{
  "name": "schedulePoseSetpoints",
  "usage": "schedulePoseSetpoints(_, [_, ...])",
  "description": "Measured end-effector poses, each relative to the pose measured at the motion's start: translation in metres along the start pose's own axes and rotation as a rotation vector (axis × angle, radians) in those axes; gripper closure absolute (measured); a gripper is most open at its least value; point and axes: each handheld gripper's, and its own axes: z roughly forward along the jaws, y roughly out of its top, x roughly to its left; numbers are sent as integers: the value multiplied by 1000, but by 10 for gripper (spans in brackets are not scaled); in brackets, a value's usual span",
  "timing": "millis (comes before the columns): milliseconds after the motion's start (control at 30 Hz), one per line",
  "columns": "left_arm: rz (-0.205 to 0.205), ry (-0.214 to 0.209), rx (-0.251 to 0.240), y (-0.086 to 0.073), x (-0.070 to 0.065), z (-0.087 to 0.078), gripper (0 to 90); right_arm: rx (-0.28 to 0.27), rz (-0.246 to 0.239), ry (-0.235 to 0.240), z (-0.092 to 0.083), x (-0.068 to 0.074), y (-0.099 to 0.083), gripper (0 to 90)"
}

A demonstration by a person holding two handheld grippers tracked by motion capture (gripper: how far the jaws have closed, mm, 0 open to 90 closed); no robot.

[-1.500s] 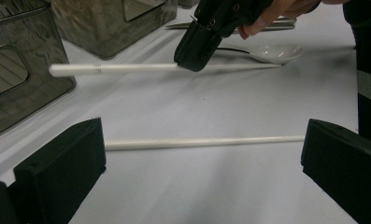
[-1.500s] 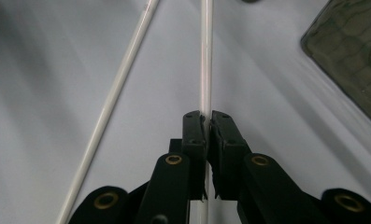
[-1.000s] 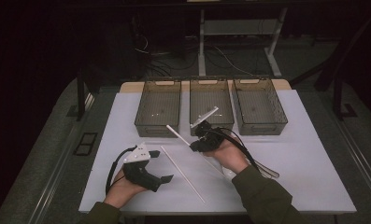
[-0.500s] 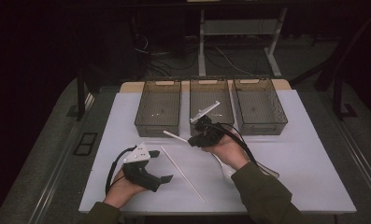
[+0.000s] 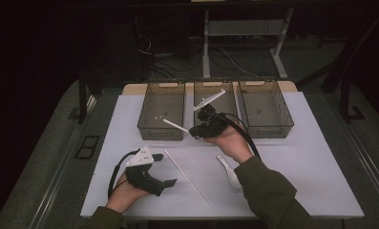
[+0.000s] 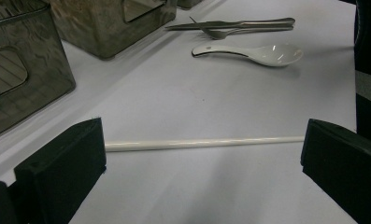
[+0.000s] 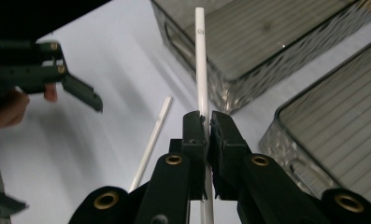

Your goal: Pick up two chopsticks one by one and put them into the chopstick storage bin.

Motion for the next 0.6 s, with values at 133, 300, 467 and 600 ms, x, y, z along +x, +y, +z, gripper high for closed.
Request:
schedulePoseSetpoints(133, [-7,0,-9,0,-1,1,0,-6,8,-12,2,-3,13,849])
schedulePoseSetpoints(300, [0,-1,-10,1,-1,0,0,10,8,-65,21,-9,38,849])
schedulePoseSetpoints(467, [-5,-4,-22,1,-2,0,0,34,31,-86,43,-16,55,848])
schedulePoseSetpoints(600, [-3,-6,-23,1,-1,0,0,45,51,-88,56,-21,62,848])
